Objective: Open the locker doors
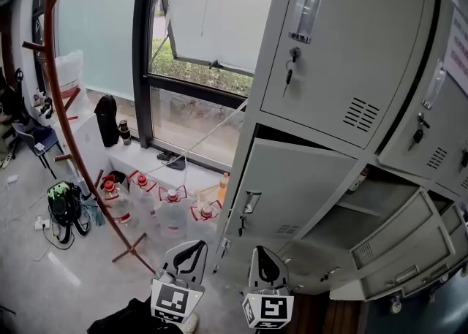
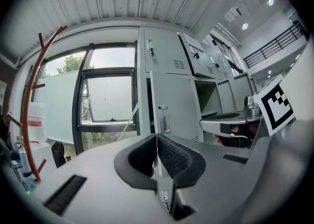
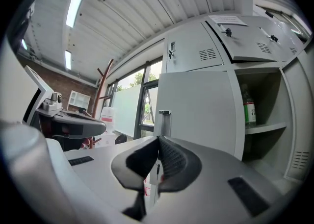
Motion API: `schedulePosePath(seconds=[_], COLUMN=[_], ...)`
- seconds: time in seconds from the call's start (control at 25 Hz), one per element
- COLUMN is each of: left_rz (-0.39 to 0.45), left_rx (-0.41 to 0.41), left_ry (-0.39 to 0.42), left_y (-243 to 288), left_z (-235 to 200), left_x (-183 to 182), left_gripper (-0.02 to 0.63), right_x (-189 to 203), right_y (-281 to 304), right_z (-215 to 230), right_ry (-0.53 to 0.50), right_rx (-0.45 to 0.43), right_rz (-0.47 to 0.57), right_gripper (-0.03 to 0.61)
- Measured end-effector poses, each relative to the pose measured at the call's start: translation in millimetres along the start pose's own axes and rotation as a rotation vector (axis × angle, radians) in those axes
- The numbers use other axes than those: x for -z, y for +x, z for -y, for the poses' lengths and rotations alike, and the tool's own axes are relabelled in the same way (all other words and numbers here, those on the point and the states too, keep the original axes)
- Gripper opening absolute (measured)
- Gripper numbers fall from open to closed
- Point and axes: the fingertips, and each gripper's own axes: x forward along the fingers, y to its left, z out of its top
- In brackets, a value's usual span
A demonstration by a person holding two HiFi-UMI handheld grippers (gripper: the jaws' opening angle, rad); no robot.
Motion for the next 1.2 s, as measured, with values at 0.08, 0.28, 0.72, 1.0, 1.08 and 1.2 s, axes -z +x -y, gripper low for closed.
schedulePosePath(seconds=[0.08,0.28,0.72,1.0,1.08,1.2], left_rz=[-0.001,0.0,0.001,0.0,-0.001,-0.002], left_rx=[0.002,0.014,0.027,0.027,0.029,0.025], left_ry=[-0.001,-0.001,-0.014,-0.029,-0.032,-0.038], left_y=[2.8,8.4,21.1,33.5,36.0,38.4], left_z=[-13.3,-41.6,-88.6,-102.9,-105.5,-110.8], left_x=[2.4,6.2,13.8,17.9,19.3,21.0], left_gripper=[0.025,0.025,0.025,0.025,0.025,0.025], right_x=[1.0,0.6,-5.7,0.7,0.9,0.8], right_y=[14.0,49.9,111.8,133.7,136.5,139.4], right_z=[-7.9,-22.2,-26.3,-24.3,-24.0,-21.7], right_ry=[0.0,0.007,-0.026,-0.051,-0.06,-0.07], right_rx=[-0.009,-0.021,0.033,0.05,0.06,0.087], right_rz=[-0.009,-0.019,-0.03,-0.056,-0.058,-0.058], right_gripper=[0.027,0.137,0.233,0.233,0.231,0.181])
